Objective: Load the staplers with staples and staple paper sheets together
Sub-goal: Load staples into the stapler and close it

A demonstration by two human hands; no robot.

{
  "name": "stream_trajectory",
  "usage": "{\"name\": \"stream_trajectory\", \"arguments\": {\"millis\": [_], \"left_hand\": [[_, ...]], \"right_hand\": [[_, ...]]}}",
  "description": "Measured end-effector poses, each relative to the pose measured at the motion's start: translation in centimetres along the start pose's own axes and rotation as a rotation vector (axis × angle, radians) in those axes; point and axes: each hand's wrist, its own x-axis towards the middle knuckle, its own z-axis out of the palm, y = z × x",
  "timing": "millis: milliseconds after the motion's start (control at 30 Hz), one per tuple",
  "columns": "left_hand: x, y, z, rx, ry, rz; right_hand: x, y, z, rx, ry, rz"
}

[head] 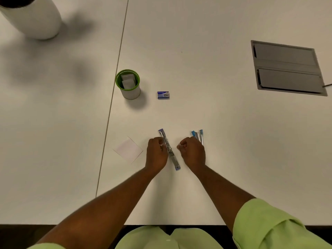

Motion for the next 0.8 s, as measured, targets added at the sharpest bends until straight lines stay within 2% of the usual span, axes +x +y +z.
{"name": "stream_trajectory", "arguments": {"millis": [133,233,333,400,600,800], "left_hand": [[-0.4,0.4,0.6,-0.087,0.001,-0.206],[-0.5,0.5,0.4,-0.231,-0.024,-0.356],[-0.3,0.7,0.3,-0.304,-0.046,-0.41],[-0.1,1.0,0.2,-0.349,-0.061,-0.439],[0.6,1.7,-0.1,-0.488,-0.144,-0.518],[0.2,1.8,-0.1,-0.406,-0.203,-0.548]], "right_hand": [[-0.3,-0.1,0.3,-0.032,-0.018,0.046],[-0.9,-1.0,0.8,0.19,-0.037,0.168],[-1.5,-2.0,1.2,0.382,-0.084,0.292],[-2.0,-2.4,1.5,0.441,-0.125,0.301],[-3.3,-3.2,1.8,0.502,-0.125,0.292],[-4.5,-3.5,1.7,0.5,-0.109,0.246]]}}
